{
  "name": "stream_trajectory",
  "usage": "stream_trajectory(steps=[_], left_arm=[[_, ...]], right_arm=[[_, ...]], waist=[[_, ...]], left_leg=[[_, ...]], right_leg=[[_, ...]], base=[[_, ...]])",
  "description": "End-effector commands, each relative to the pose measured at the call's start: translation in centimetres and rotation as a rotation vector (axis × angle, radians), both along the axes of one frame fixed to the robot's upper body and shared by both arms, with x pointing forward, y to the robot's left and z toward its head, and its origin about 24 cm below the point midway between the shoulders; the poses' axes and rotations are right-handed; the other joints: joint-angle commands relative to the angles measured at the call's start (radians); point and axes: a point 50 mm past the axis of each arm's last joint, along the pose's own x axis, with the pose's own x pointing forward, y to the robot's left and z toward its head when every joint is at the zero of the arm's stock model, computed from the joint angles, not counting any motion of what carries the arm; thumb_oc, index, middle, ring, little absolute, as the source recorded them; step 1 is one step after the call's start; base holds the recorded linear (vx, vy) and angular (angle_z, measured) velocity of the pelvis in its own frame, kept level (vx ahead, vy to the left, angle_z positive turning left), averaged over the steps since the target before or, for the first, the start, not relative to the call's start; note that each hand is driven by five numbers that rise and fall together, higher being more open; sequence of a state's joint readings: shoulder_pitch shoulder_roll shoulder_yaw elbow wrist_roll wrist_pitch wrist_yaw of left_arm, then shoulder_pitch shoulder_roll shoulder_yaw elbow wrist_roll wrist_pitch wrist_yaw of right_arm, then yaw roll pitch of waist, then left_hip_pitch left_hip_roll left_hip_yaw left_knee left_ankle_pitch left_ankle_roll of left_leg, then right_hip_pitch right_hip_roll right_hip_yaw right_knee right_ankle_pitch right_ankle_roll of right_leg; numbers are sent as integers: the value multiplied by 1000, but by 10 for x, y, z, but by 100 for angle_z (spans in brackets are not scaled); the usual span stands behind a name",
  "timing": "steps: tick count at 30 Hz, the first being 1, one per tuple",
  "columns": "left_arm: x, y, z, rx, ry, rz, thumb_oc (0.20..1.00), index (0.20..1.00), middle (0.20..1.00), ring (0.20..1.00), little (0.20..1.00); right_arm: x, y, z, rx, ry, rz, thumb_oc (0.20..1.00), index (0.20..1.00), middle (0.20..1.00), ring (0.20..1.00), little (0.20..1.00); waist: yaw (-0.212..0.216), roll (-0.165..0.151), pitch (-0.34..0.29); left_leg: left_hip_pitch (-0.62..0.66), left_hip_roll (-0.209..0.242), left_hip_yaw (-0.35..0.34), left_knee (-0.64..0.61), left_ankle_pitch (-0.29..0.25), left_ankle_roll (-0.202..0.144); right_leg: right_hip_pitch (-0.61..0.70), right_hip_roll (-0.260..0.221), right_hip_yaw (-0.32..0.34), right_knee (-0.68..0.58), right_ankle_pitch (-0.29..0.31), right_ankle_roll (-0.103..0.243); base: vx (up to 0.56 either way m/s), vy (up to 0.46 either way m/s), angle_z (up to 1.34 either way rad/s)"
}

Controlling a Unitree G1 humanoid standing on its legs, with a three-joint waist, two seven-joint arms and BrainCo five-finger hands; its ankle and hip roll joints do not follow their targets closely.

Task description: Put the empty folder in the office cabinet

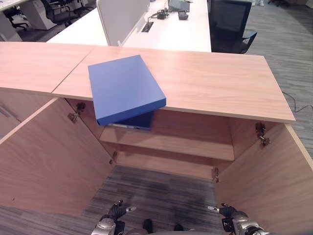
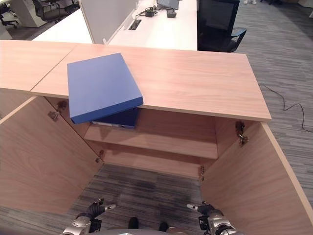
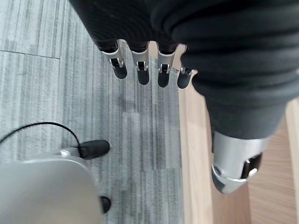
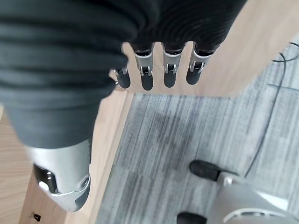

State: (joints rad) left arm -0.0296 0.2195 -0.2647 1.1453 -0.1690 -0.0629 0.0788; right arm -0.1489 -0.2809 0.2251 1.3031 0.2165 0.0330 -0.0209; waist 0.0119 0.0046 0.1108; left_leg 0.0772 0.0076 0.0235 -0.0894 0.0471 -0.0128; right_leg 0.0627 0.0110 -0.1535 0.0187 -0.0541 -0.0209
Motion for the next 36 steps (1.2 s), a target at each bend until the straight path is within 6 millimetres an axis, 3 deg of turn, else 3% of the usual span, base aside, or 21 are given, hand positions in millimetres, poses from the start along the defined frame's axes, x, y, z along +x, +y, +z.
stream_trajectory(steps=[1, 8, 11, 12, 13, 17, 18, 19, 20, 21, 22, 24, 26, 27, 29, 35, 36], left_arm=[[11, 6, 5, 15, -41, 4, 1000, 1000, 1000, 1000, 1000], [45, 14, 32, -99, -286, 196, 1000, 1000, 1000, 1000, 1000], [61, 24, 61, -115, -457, 206, 1000, 1000, 1000, 1000, 1000], [61, 24, 61, -114, -456, 207, 1000, 1000, 1000, 1000, 1000], [68, 38, 87, -89, -580, 208, 1000, 1000, 1000, 1000, 1000], [81, 60, 155, 50, -892, 190, 1000, 1000, 1000, 1000, 1000], [81, 61, 155, 51, -892, 190, 1000, 1000, 1000, 1000, 1000], [85, 65, 190, 141, -1070, 221, 1000, 1000, 1000, 1000, 1000], [86, 67, 203, 198, -1133, 222, 1000, 1000, 1000, 1000, 1000], [86, 67, 203, 200, -1133, 223, 1000, 1000, 1000, 1000, 1000], [89, 75, 234, 400, -1274, 246, 1000, 1000, 1000, 1000, 1000], [89, 79, 261, 575, -1399, 298, 1000, 1000, 1000, 1000, 1000], [92, 79, 285, 707, -1505, 331, 1000, 1000, 1000, 1000, 1000], [92, 79, 286, 709, -1505, 331, 1000, 1000, 1000, 1000, 1000], [95, 75, 305, 768, -1594, 321, 1000, 1000, 1000, 1000, 1000], [100, 55, 348, 857, -1816, 254, 1000, 1000, 1000, 1000, 1000], [102, 46, 356, 869, -1857, 181, 1000, 1000, 1000, 1000, 1000]], right_arm=[[-5, -2, -2, 1, 19, -45, 1000, 1000, 1000, 1000, 1000], [-9, -8, -1, 11, 12, -117, 1000, 1000, 1000, 1000, 1000], [-8, -9, 0, 16, 5, -137, 1000, 1000, 1000, 1000, 1000], [-8, -9, 0, 17, 6, -136, 1000, 1000, 1000, 1000, 1000], [-7, -11, 0, 15, 1, -151, 1000, 1000, 1000, 1000, 1000], [-9, -6, -1, 29, -1, -183, 1000, 1000, 1000, 1000, 1000], [-9, -6, -1, 29, -1, -182, 1000, 1000, 1000, 1000, 1000], [-13, 0, -4, 43, 0, -194, 1000, 1000, 1000, 1000, 1000], [-14, 3, -5, 47, -4, -196, 1000, 1000, 1000, 1000, 1000], [-14, 3, -5, 48, -3, -195, 1000, 1000, 1000, 1000, 1000], [-18, 9, -8, 51, -3, -198, 1000, 1000, 1000, 1000, 1000], [-22, 15, -10, 51, 5, -196, 1000, 1000, 1000, 1000, 1000], [-28, 19, -12, 38, 15, -198, 1000, 1000, 1000, 1000, 1000], [-28, 19, -12, 39, 14, -198, 1000, 1000, 1000, 1000, 1000], [-29, 20, -13, 34, 13, -196, 1000, 1000, 1000, 1000, 1000], [-34, 21, -14, 21, 22, -194, 1000, 1000, 1000, 1000, 1000], [-35, 20, -14, 12, 29, -188, 1000, 1000, 1000, 1000, 1000]], waist=[[16, -34, 0], [23, -39, 15], [37, -41, 18], [36, -41, 17], [48, -42, 18], [71, -49, 27], [70, -50, 25], [80, -58, 27], [83, -63, 27], [81, -63, 27], [86, -73, 28], [89, -80, 27], [87, -85, 20], [87, -86, 21], [83, -86, 13], [68, -82, -5], [62, -78, -13]], left_leg=[[-3, -37, -3, 2, -85, 21], [-16, -45, -11, 2, -82, 30], [-19, -48, -14, 2, -82, 33], [-19, -48, -14, 2, -82, 33], [-20, -49, -18, 2, -82, 34], [-14, -49, -27, 2, -90, 34], [-18, -50, -27, 2, -87, 34], [-17, -48, -32, 2, -89, 31], [-17, -46, -34, 2, -89, 30], [-16, -47, -34, 2, -89, 29], [-15, -44, -36, 2, -90, 25], [-14, -41, -37, 2, -91, 20], [-9, -39, -35, 2, -94, 15], [-9, -39, -35, 2, -94, 15], [-4, -39, -34, 2, -96, 13], [13, -42, -28, 2, -107, 10], [20, -42, -25, 2, -112, 10]], right_leg=[[-13, -136, 22, -37, 80, 151], [-34, -143, 18, -25, 96, 162], [-33, -145, 11, -30, 101, 166], [-33, -145, 11, -31, 101, 166], [-30, -146, 3, -37, 104, 168], [-15, -145, -12, -49, 99, 169], [-17, -146, -12, -51, 102, 169], [-11, -143, -17, -57, 97, 168], [-8, -142, -18, -61, 95, 167], [-7, -142, -18, -62, 95, 167], [0, -139, -22, -70, 92, 167], [5, -137, -26, -75, 90, 167], [12, -138, -31, -83, 90, 168], [12, -138, -31, -84, 91, 168], [17, -138, -32, -85, 91, 169], [35, -139, -35, -99, 92, 171], [41, -139, -33, -103, 93, 171]], base=[[1, 60, -6], [-14, 38, -1], [-13, 10, 4], [-10, 4, 6], [-14, 0, 8], [-11, -17, 7], [-11, -49, 18], [-14, -49, 14], [-7, -51, 13], [-3, -58, 5], [0, -61, 3], [2, -61, 3], [4, -43, 0], [8, -31, 1], [0, 0, 0], [0, 0, 0], [0, 0, 0]])
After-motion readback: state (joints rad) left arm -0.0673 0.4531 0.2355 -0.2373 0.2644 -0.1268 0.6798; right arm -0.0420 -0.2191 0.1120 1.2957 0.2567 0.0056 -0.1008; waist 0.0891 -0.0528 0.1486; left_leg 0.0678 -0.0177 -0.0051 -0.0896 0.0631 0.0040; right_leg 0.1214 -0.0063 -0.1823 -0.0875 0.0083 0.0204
